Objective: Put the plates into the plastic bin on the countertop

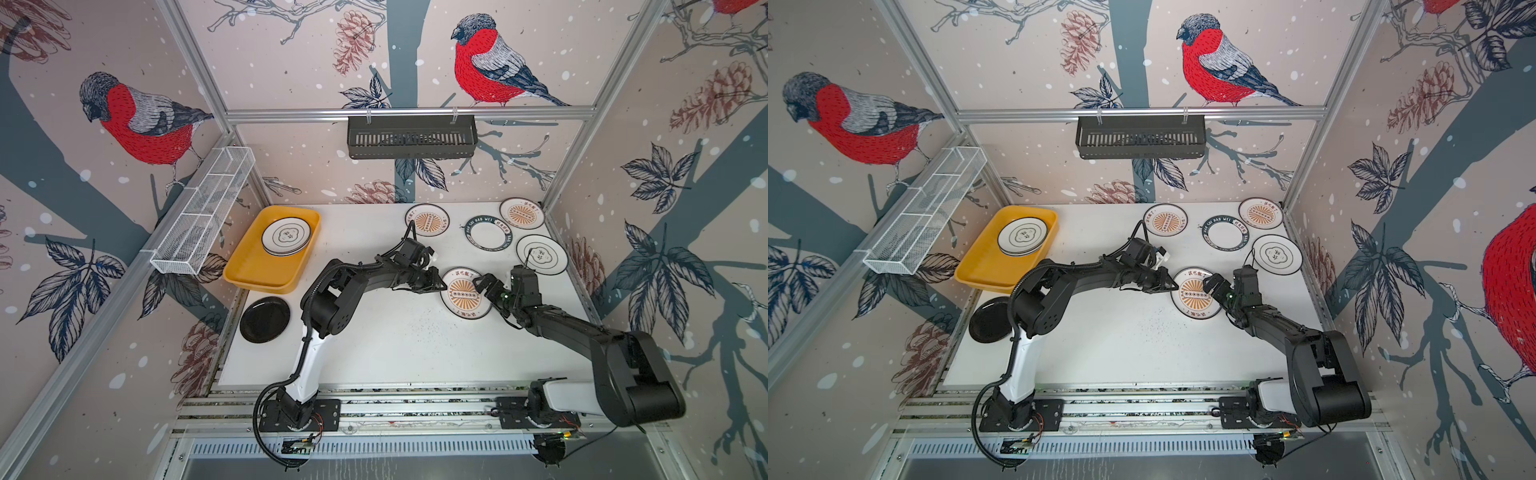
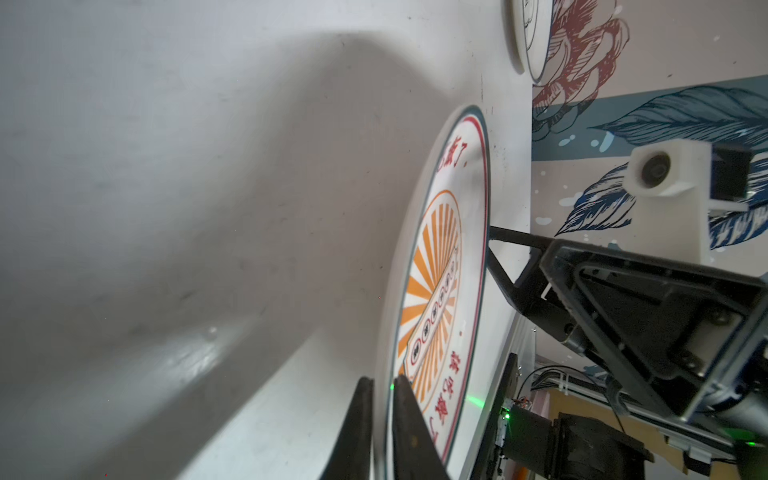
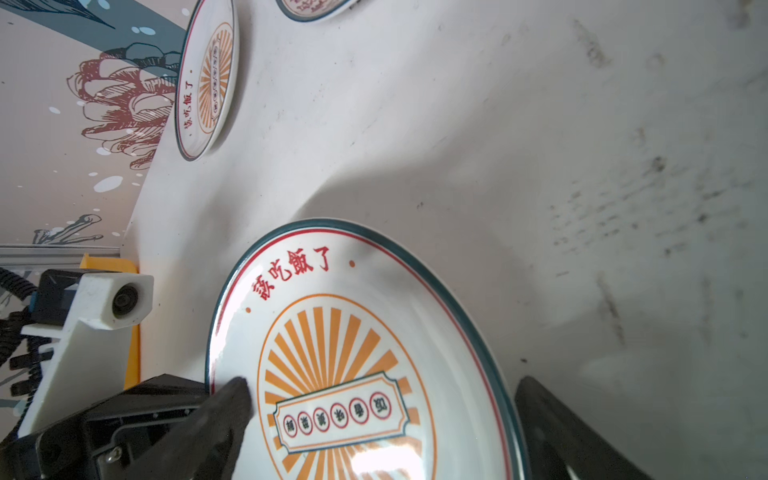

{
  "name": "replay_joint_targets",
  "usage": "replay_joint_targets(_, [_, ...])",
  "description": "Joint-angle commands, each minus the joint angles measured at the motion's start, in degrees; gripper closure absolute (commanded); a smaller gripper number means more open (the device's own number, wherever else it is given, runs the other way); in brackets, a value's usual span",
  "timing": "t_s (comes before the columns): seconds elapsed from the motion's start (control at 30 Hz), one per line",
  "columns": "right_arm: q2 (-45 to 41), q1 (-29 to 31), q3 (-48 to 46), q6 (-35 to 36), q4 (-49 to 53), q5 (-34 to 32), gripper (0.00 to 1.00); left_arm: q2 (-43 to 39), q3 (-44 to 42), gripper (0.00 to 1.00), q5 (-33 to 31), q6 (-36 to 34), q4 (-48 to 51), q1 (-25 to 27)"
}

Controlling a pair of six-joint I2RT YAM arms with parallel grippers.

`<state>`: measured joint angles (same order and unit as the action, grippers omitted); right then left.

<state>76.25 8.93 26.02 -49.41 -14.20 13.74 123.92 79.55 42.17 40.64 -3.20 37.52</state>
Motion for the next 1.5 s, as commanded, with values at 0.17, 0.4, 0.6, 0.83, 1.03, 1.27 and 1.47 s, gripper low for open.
replay_joint_targets(0.17, [-6.2, -0.1, 3.6, 3.5, -0.2, 0.2, 0.00, -6.2, -8.8, 0.95, 2.8, 10.7, -19.6, -3.1])
replay_joint_targets(0.4, [-12.2, 1.6, 8.0, 7.0, -1.5, -0.6, 0.00, -13.8, -14.7, 0.97, 0.3, 11.7, -20.8, -7.4])
replay_joint_targets(0.6, [-15.5, 6.2, 9.9, 8.4, -5.8, -1.1, 0.00, -19.7, -20.2, 0.98, -1.4, 13.6, -22.6, -12.0])
replay_joint_targets(0.83, [-15.4, 13.4, 12.5, 11.8, -9.9, -0.6, 0.00, -26.6, -25.0, 0.98, -3.4, 12.7, -20.9, -20.1])
replay_joint_targets(1.03, [-12.0, 20.9, 14.1, 14.5, -16.4, 2.1, 0.01, -31.7, -27.1, 0.98, -5.2, 10.7, -16.3, -28.8])
replay_joint_targets(1.27, [-4.8, 28.8, 20.6, 19.0, -17.1, 4.1, 0.00, -36.5, -30.6, 0.98, -6.8, 10.3, -14.9, -38.7])
replay_joint_targets(1.47, [2.2, 32.9, 26.9, 21.8, -15.4, 9.0, 0.01, -38.6, -32.9, 0.98, -7.6, 10.8, -15.1, -47.3])
